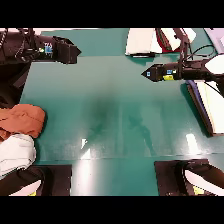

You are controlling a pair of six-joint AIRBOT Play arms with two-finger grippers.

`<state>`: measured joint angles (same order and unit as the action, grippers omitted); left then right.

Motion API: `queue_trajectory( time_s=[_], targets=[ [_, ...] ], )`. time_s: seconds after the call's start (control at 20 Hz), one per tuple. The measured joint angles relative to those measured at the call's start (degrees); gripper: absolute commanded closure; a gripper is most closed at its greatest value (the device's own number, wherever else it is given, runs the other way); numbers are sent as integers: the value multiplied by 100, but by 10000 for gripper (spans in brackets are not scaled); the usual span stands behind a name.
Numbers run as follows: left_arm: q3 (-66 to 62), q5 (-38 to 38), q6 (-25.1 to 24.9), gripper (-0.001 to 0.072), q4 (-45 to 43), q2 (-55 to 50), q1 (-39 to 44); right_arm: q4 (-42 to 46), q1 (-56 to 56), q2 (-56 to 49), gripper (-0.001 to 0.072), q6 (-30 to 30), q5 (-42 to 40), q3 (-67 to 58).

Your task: Fold the shirts.

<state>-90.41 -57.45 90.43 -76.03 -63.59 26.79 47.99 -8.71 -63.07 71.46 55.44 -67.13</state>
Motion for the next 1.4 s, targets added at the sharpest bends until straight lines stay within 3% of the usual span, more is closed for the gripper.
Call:
queue_trajectory(
  time_s=[0.8, 1.0, 1.2, 1.25, 1.3, 1.35, 1.4],
  targets=[
    [0, 175, -35, 682, -105, 0, -2, 0, 0, 0, 692, 0, 20, 0],
    [31, -426, 195, 680, -1403, 7, -332, 0, 0, 0, 692, 0, 42, 0],
    [599, -1346, 442, 679, -2367, 17, -1394, 0, 0, 0, 692, 0, 90, 0],
    [866, -1482, 468, 570, -2470, 17, -1659, 0, 0, 0, 692, 0, 98, 0],
    [1211, -1596, 483, 230, -2557, 17, -1910, 0, 0, 0, 692, 0, 107, 0],
    [1567, -1648, 490, -8, -2621, 17, -2122, 0, 0, 0, 692, 0, 111, 0],
    [1965, -1703, 498, -13, -2667, 15, -2321, 0, 0, 0, 692, 0, 116, 0]
  ],
)
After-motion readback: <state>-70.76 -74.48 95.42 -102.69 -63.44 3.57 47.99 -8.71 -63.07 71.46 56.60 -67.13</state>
